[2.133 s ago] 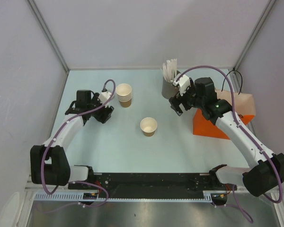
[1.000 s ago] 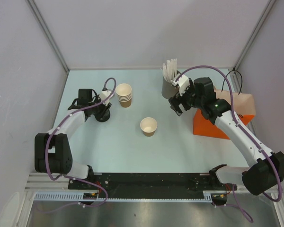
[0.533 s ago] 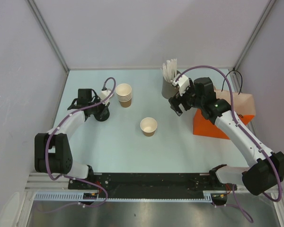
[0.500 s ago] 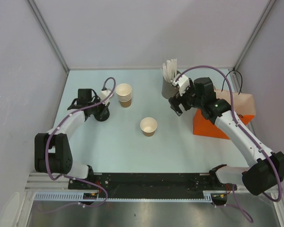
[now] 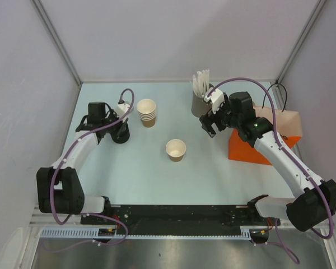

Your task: Pack the takeout coffee

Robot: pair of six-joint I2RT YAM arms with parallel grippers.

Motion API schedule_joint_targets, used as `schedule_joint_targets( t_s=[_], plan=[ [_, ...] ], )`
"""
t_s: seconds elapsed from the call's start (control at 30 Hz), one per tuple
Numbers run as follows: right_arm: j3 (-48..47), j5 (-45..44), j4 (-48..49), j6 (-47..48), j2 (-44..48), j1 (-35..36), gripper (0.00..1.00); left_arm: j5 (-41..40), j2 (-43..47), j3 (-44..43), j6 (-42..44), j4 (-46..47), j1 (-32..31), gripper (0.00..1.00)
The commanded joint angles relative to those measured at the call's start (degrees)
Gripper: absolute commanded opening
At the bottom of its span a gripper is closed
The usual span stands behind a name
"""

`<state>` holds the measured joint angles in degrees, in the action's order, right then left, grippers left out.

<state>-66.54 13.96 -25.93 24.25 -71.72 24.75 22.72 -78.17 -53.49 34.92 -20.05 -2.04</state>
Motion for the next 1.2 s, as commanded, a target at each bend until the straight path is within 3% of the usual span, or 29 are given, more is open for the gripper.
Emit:
schedule_joint_targets(
  t_s=[0.0, 0.1, 0.13, 0.17, 0.27, 0.43, 0.73, 1.17],
  plan=[
    [-0.2, -0.5, 0.4, 0.7, -0.3, 0.0, 1.00, 3.1, 3.9, -2.8, 0.1, -1.0, 0.5, 0.25],
    [-0.2, -0.3, 0.4, 0.7, -0.1, 0.1, 1.00, 3.1, 4.9, -2.1, 0.7, -1.1, 0.5, 0.29],
    [-0.2, -0.2, 0.4, 0.7, -0.1, 0.1, 1.00, 2.9, 4.9, -1.5, 1.5, -1.1, 0.5, 0.35],
    [-0.2, -0.2, 0.4, 0.7, 0.0, 0.1, 1.00, 2.4, 4.4, -1.3, 1.7, -1.1, 0.5, 0.46],
    [-0.2, -0.2, 0.4, 0.7, 0.0, 0.1, 1.00, 1.4, 3.4, -0.6, 3.3, -1.3, 0.5, 0.58],
    [-0.1, -0.2, 0.4, 0.7, 0.1, 0.0, 1.00, 0.4, -0.1, -1.2, 5.8, -2.5, 1.2, 0.65],
    [-0.2, -0.3, 0.4, 0.7, 0.0, 0.0, 1.00, 0.7, -4.4, -3.3, 8.4, -5.8, 1.9, 0.60],
    [-0.2, -0.5, 0.5, 0.6, -0.1, 0.0, 1.00, 1.4, -4.9, -2.8, 7.1, -3.8, 3.5, 0.41]
  ],
)
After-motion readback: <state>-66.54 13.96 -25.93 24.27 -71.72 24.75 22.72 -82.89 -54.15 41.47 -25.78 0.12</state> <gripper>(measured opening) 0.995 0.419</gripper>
